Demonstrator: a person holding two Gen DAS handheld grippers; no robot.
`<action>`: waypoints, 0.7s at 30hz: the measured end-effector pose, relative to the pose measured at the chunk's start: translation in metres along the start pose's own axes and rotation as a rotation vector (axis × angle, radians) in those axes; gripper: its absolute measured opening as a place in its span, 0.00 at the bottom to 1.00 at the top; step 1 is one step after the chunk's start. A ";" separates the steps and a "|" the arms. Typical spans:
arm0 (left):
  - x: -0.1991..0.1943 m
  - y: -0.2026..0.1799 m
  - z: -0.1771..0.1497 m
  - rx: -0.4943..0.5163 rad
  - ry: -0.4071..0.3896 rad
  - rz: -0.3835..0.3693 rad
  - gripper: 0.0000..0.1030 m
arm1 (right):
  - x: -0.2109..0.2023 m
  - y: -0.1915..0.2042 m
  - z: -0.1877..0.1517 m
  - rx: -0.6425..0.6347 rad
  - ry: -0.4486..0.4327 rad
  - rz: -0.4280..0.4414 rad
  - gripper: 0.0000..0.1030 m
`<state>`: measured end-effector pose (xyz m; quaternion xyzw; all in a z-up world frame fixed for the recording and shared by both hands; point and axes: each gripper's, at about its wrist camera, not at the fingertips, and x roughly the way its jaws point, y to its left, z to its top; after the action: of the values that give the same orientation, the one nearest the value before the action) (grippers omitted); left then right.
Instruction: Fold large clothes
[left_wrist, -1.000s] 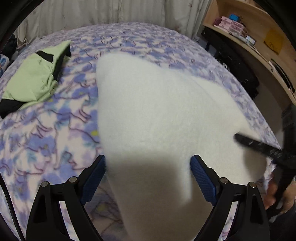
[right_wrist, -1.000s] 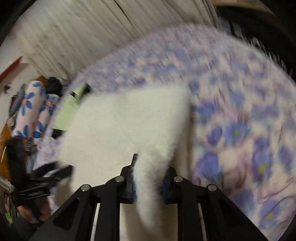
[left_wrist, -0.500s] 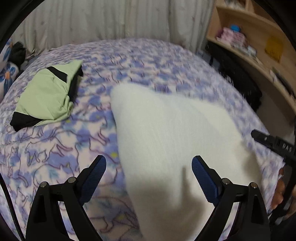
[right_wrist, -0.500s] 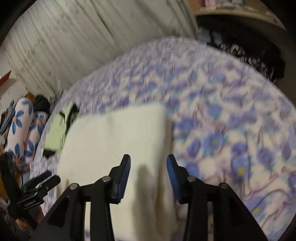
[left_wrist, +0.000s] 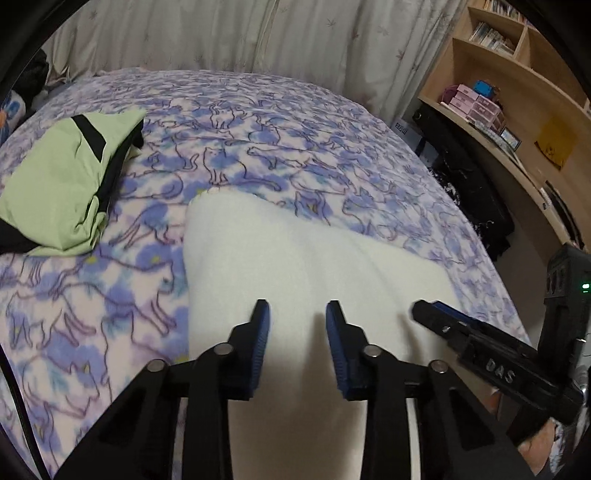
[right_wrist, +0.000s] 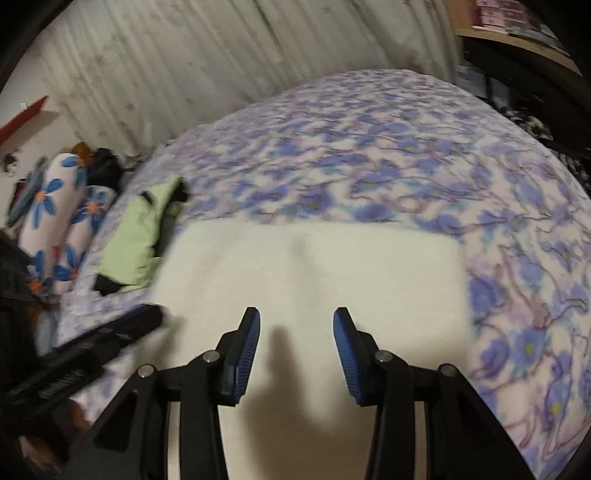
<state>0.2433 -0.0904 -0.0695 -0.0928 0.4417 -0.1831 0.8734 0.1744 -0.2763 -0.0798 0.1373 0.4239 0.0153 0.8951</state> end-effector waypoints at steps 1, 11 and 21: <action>0.006 0.003 0.001 0.001 0.008 0.015 0.12 | 0.005 -0.012 0.000 0.014 0.004 -0.031 0.39; 0.025 0.023 0.003 -0.026 0.034 -0.014 0.05 | 0.006 -0.053 -0.001 0.056 -0.011 -0.019 0.03; 0.005 0.015 0.006 -0.038 0.074 0.030 0.12 | -0.022 -0.058 0.002 0.067 -0.018 -0.061 0.07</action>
<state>0.2547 -0.0790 -0.0746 -0.0958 0.4783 -0.1652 0.8572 0.1566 -0.3357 -0.0766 0.1543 0.4200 -0.0273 0.8939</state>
